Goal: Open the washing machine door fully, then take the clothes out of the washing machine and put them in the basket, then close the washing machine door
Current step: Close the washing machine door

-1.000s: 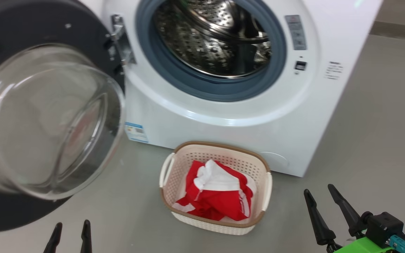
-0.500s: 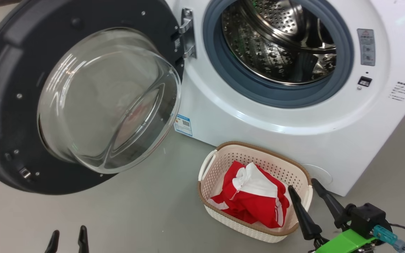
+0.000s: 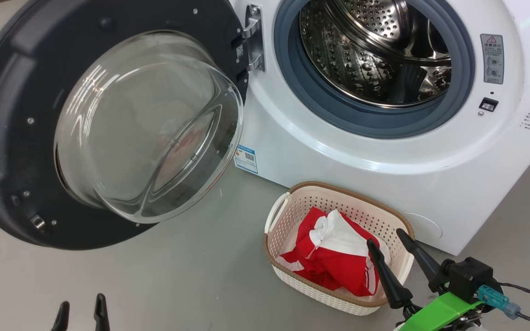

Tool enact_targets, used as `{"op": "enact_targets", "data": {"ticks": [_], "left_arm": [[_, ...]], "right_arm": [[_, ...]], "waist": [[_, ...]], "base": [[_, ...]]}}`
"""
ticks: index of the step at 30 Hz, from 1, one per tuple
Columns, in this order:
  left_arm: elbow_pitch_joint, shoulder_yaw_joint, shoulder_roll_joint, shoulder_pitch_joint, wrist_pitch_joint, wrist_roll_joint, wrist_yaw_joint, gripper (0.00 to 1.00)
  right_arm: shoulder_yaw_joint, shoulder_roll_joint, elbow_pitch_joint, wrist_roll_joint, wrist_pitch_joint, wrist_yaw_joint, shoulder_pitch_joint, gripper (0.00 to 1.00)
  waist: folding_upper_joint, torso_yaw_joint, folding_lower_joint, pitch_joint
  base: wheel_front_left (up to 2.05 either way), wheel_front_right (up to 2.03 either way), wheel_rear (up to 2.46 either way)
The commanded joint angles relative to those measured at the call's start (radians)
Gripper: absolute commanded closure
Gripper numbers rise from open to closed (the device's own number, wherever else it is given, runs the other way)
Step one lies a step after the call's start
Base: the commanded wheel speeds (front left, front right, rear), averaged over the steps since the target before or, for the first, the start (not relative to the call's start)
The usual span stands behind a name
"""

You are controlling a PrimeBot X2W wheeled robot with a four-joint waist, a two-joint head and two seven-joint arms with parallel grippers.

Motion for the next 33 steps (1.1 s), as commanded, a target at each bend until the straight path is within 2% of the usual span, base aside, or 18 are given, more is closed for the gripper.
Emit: {"op": "enact_targets", "data": {"ticks": [1,2,3,4,9,11,16,20,23,26,30,33], "left_arm": [[-0.036,0.032,0.004,-0.014,-0.005,-0.003,0.008,0.38],[-0.036,0.032,0.004,-0.014,-0.005,-0.003,0.008,0.38],[-0.046,0.038,0.004,-0.021,-0.005,-0.007,0.005,0.72],[-0.056,0.047,0.004,-0.029,-0.005,-0.015,0.003,1.00],[-0.144,0.156,0.004,-0.105,-0.005,-0.041,-0.033,1.00],[-0.178,0.211,0.021,-0.156,-0.005,-0.033,-0.053,1.00],[-0.212,0.322,0.136,-0.325,-0.005,-0.049,-0.075,1.00],[-0.171,0.360,0.271,-0.471,-0.005,-0.127,-0.078,1.00],[-0.101,0.348,0.383,-0.560,-0.005,-0.192,-0.079,1.00],[0.010,0.339,0.465,-0.650,-0.005,-0.275,-0.079,1.00],[0.207,0.289,0.552,-0.765,-0.003,-0.427,-0.079,1.00],[0.345,0.226,0.611,-0.848,0.038,-0.542,-0.079,1.00]], "right_arm": [[0.017,-0.010,-0.020,0.011,-0.006,0.006,-0.034,0.00],[0.017,-0.010,-0.020,0.011,-0.006,0.006,-0.034,0.00],[0.016,-0.009,-0.021,0.012,-0.006,0.006,-0.032,0.00],[0.015,-0.009,-0.021,0.012,-0.006,0.006,-0.029,0.00],[0.010,0.000,-0.025,0.008,-0.006,0.006,-0.020,0.00],[0.010,0.002,-0.026,0.007,-0.006,0.006,-0.019,0.00],[0.001,0.008,-0.030,0.005,-0.006,0.006,-0.015,0.00],[-0.013,0.016,-0.038,-0.001,-0.006,0.006,-0.001,0.00],[-0.024,0.021,-0.045,-0.006,-0.006,0.006,0.011,0.00],[-0.032,0.023,-0.053,-0.012,-0.006,0.006,0.019,0.00],[-0.039,0.025,-0.060,-0.019,-0.006,0.006,0.022,0.00],[-0.043,0.025,-0.063,-0.024,-0.006,0.006,0.022,0.00]], "waist": [[-0.0001,-0.001,0.0000,-0.002],[-0.0001,-0.001,0.0000,-0.002],[-0.0001,-0.002,0.0000,-0.003],[-0.0001,-0.002,0.0000,-0.004],[-0.0001,-0.004,0.0000,0.000],[-0.0001,-0.005,0.0000,0.002],[-0.0001,-0.010,0.0000,0.001],[-0.0001,-0.017,0.0000,-0.003],[-0.0001,-0.020,0.0000,-0.003],[-0.0001,-0.021,0.0000,0.002],[-0.0001,-0.021,0.0000,0.013],[-0.0001,-0.021,0.0000,0.023]], "base": [[0.00,0.00,0.00],[0.00,0.00,0.00],[0.00,0.00,0.00],[0.00,0.00,0.00],[0.00,0.00,0.00],[0.00,0.00,0.00],[0.00,0.00,0.00],[0.00,0.00,0.00],[0.00,0.00,0.00],[0.00,0.00,0.00],[0.00,0.00,0.00],[0.00,0.00,0.00]]}}
